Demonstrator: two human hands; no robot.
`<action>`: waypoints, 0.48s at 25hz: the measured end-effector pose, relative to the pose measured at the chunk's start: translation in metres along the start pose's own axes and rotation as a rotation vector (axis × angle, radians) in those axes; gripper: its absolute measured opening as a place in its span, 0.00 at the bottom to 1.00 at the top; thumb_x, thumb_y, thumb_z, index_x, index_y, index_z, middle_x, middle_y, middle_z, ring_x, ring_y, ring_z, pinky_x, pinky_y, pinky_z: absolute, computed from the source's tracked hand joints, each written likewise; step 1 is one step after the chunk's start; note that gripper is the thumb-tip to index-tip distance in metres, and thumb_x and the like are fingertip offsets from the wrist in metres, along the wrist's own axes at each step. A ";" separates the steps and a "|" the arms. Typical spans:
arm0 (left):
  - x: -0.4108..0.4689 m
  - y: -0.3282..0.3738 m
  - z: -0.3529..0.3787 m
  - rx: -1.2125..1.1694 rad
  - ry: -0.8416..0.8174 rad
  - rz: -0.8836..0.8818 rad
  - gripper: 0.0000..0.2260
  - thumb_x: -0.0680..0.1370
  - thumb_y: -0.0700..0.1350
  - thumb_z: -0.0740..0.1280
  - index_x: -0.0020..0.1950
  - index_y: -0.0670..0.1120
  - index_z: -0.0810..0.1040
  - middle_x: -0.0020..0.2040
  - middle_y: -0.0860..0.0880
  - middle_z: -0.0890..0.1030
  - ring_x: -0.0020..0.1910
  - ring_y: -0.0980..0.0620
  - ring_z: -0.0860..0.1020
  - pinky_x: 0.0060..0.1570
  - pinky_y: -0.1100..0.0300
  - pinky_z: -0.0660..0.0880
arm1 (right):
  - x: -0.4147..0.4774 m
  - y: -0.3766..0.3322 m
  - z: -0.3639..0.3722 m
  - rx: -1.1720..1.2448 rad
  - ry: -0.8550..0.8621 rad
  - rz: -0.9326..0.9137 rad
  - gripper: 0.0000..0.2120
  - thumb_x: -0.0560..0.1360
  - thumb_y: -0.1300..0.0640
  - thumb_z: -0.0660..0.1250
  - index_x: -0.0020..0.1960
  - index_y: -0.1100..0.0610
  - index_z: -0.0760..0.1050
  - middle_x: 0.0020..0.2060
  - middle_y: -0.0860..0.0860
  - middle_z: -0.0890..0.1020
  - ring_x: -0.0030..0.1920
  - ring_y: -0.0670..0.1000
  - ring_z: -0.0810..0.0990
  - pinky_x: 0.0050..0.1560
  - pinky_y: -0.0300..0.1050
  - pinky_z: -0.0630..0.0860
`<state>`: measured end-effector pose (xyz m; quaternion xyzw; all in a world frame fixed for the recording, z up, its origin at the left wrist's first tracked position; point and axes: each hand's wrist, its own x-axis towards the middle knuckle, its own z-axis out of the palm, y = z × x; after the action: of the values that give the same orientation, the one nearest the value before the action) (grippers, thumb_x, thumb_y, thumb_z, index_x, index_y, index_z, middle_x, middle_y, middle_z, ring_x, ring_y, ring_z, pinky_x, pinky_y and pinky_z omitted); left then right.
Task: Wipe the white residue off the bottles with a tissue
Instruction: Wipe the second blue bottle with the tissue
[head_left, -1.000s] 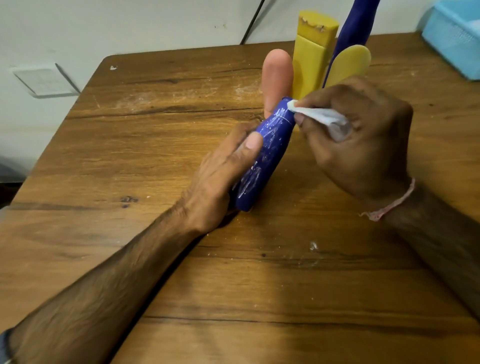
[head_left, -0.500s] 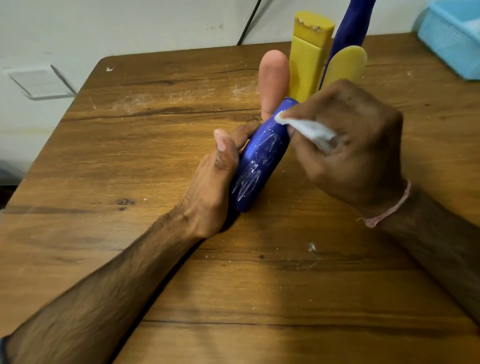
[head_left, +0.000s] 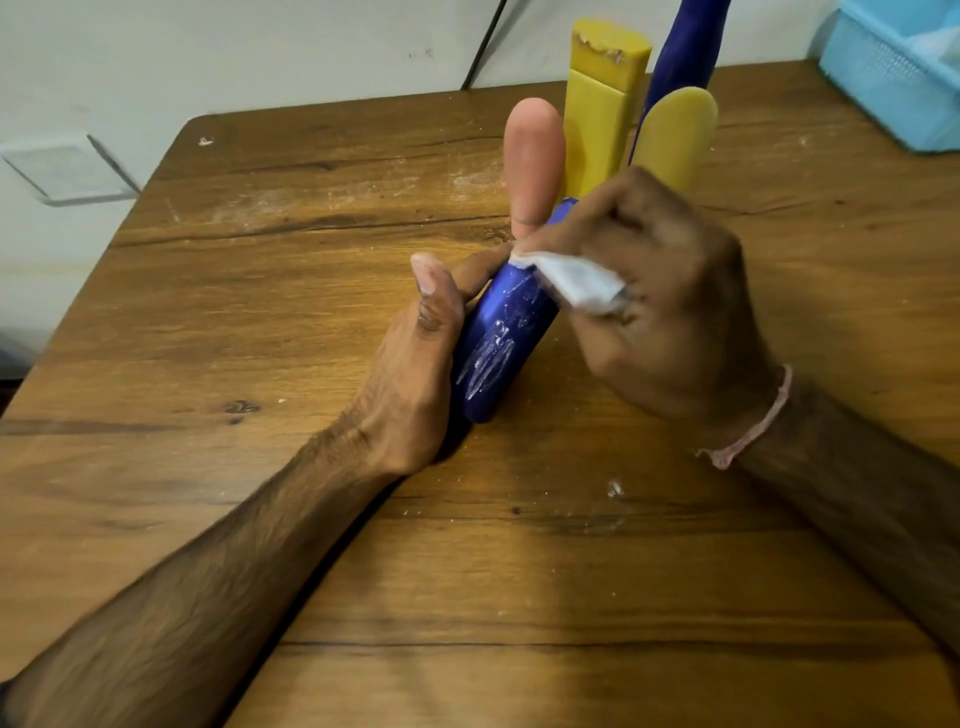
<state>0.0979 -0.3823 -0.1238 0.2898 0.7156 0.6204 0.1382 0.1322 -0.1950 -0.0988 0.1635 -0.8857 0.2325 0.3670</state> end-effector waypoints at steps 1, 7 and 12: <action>0.000 0.002 0.001 0.031 0.019 -0.005 0.51 0.66 0.83 0.46 0.74 0.49 0.73 0.50 0.53 0.80 0.43 0.53 0.77 0.42 0.48 0.69 | 0.003 0.000 0.000 -0.034 0.018 0.013 0.09 0.77 0.63 0.69 0.56 0.62 0.84 0.48 0.60 0.80 0.45 0.56 0.80 0.45 0.48 0.79; 0.006 -0.014 -0.002 0.165 0.035 -0.087 0.62 0.62 0.87 0.43 0.78 0.41 0.65 0.63 0.31 0.77 0.59 0.25 0.75 0.53 0.27 0.71 | -0.002 -0.001 0.002 0.058 -0.062 -0.058 0.12 0.74 0.69 0.68 0.56 0.62 0.84 0.49 0.60 0.80 0.47 0.57 0.80 0.48 0.50 0.79; 0.005 -0.005 0.002 -0.182 -0.034 0.017 0.47 0.71 0.76 0.46 0.69 0.40 0.74 0.44 0.56 0.82 0.38 0.58 0.80 0.36 0.65 0.74 | -0.002 -0.006 0.005 0.026 -0.107 -0.093 0.09 0.77 0.65 0.71 0.56 0.59 0.85 0.50 0.57 0.81 0.50 0.57 0.79 0.52 0.56 0.76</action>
<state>0.0936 -0.3781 -0.1282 0.2927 0.6512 0.6791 0.1706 0.1331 -0.2024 -0.1012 0.2213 -0.8926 0.2175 0.3271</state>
